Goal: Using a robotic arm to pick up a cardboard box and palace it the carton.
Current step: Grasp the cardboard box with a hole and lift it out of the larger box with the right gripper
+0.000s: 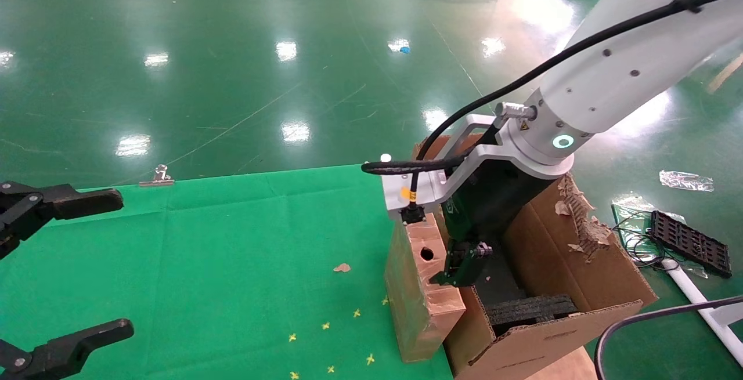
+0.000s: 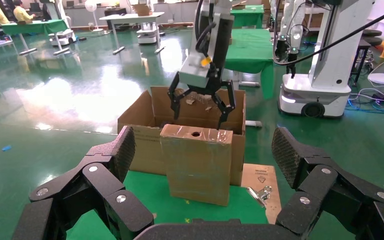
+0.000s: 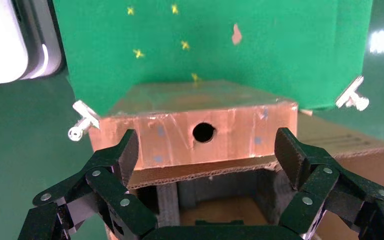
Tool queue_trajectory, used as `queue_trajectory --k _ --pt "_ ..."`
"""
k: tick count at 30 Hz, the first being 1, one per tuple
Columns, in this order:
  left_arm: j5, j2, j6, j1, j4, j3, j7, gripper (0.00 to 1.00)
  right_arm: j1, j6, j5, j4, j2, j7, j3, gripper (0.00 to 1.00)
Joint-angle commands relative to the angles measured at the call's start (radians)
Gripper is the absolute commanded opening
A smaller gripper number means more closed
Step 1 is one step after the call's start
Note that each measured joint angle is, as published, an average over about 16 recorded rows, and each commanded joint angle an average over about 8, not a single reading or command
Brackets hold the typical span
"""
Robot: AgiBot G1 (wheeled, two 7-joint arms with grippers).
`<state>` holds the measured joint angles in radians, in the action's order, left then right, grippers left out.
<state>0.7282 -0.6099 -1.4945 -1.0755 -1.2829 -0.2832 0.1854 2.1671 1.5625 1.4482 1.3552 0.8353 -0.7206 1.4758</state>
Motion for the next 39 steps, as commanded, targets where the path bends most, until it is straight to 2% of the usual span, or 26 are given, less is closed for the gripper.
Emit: queue_trajectory --k 1,15,26,29,32,39 --pt "0.000 0.000 0.000 0.000 0.000 0.000 0.000 1.00 0.015 -0.005 0.003 0.001 0.007 -0.008 0.037 1.00" --pt "-0.001 0.000 0.001 0.000 0.000 -0.001 -0.001 1.00 0.017 -0.030 0.000 -0.001 0.036 -0.089 0.146 1.00" --pt "-0.001 0.001 0.001 0.000 0.000 -0.002 -0.001 1.00 0.041 -0.058 -0.033 -0.010 0.020 -0.136 0.154 1.00" --pt "-0.001 0.001 0.001 0.000 0.000 -0.002 -0.001 1.00 0.056 -0.071 -0.059 -0.033 -0.007 -0.197 0.141 1.00" --pt "-0.002 0.001 0.001 -0.001 0.000 -0.002 -0.001 1.00 0.069 -0.069 -0.074 -0.087 -0.018 -0.300 0.138 1.00" --pt "-0.002 0.001 0.001 -0.001 0.000 -0.003 -0.001 1.00 0.052 -0.013 -0.093 -0.289 0.044 -0.590 0.181 1.00"
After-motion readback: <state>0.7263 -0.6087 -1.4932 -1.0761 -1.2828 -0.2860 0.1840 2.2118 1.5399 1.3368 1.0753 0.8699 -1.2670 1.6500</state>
